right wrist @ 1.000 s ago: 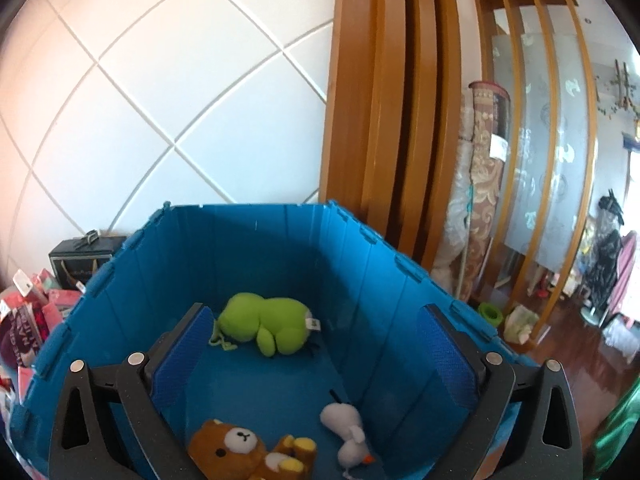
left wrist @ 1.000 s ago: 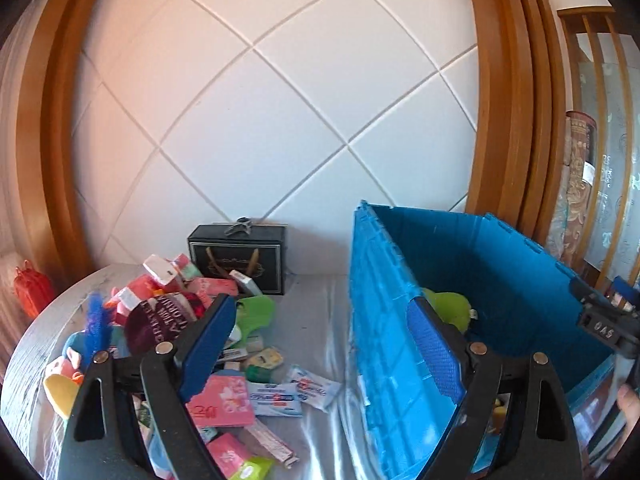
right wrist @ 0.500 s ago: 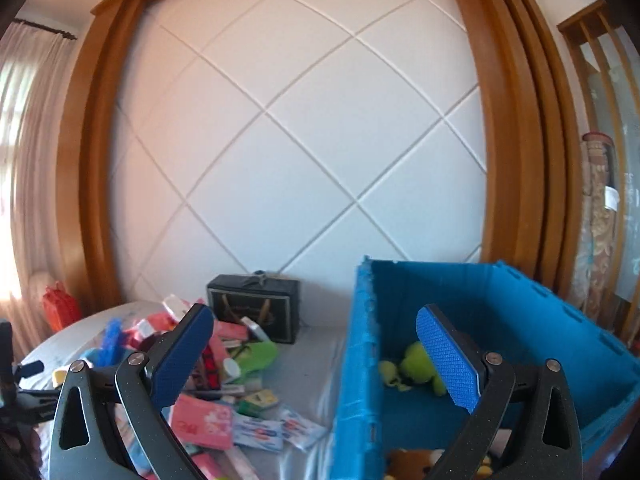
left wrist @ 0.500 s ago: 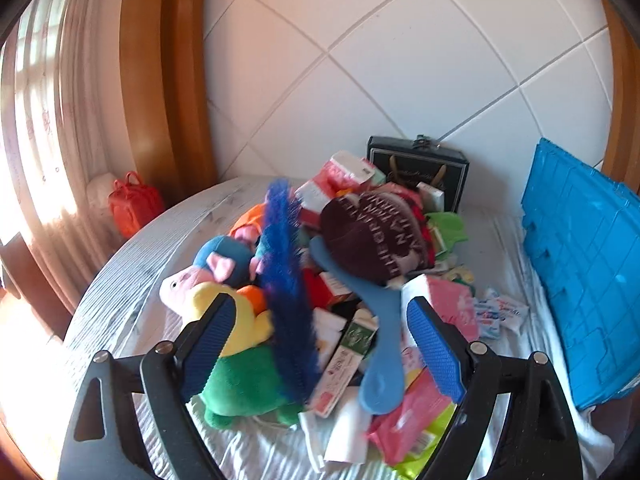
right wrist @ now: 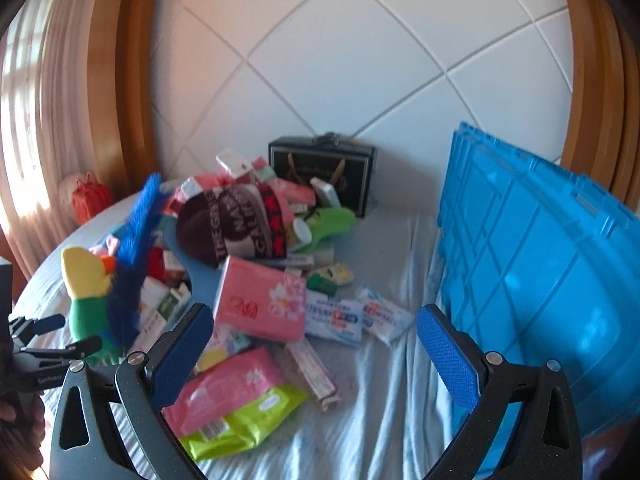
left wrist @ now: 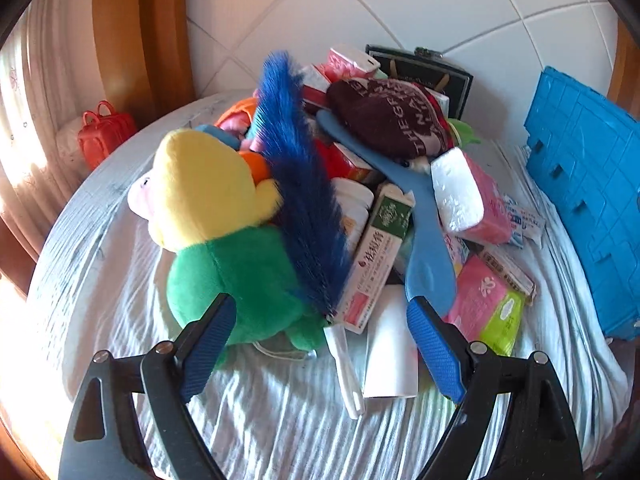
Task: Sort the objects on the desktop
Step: 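Move both grippers back from the crate over the pile, then grasp the white paper roll with the left gripper while the right grasps the pink-green wipes pack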
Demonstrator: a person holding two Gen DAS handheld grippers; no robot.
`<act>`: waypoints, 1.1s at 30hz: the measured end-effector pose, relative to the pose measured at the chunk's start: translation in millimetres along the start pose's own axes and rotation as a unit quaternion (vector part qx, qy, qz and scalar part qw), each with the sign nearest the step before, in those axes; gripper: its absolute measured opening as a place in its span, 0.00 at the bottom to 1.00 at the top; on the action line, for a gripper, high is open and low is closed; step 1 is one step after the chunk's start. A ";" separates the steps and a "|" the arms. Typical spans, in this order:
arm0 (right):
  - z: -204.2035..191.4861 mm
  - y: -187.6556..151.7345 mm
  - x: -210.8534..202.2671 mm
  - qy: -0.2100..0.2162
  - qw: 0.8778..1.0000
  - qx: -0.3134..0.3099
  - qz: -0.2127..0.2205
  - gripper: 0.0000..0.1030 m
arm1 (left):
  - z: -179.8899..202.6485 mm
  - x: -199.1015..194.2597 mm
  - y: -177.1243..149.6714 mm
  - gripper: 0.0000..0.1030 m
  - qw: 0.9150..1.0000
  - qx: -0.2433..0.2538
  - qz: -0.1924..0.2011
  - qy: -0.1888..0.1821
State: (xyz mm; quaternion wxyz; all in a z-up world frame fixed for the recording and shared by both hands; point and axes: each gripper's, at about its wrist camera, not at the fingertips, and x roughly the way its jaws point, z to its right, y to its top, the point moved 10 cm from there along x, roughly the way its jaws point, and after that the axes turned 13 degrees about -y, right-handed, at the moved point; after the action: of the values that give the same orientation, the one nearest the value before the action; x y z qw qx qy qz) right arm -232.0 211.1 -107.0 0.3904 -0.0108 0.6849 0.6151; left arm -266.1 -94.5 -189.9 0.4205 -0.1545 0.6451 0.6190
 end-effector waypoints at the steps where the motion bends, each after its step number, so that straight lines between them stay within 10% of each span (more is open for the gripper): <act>1: -2.7 -10.6 6.7 0.001 1.000 -0.005 -0.014 1.00 | 4.4 6.2 -5.1 0.80 1.000 0.006 -0.008 -0.002; 8: -6.8 -74.0 45.1 0.004 0.994 -0.022 -0.107 1.00 | 37.5 49.1 -31.4 0.55 0.997 0.020 -0.065 -0.034; 25: -40.3 -134.6 93.6 0.072 0.966 0.005 -0.247 0.99 | 39.3 92.6 -52.1 0.44 0.993 -0.009 -0.115 -0.042; 28: -54.6 -142.7 105.2 0.085 0.960 0.005 -0.267 0.68 | 38.3 93.9 -56.7 0.44 0.992 -0.007 -0.116 -0.041; 33: -68.1 -149.0 122.3 0.098 0.952 0.033 -0.289 0.64 | 41.1 96.1 -55.7 0.44 0.992 -0.006 -0.116 -0.050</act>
State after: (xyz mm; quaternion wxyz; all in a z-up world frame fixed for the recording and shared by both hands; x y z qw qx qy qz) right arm -278.8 173.9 -302.6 0.4824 -0.2562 0.7072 0.4489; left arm -269.1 -35.8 -292.7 0.5204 -0.1995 0.5968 0.5772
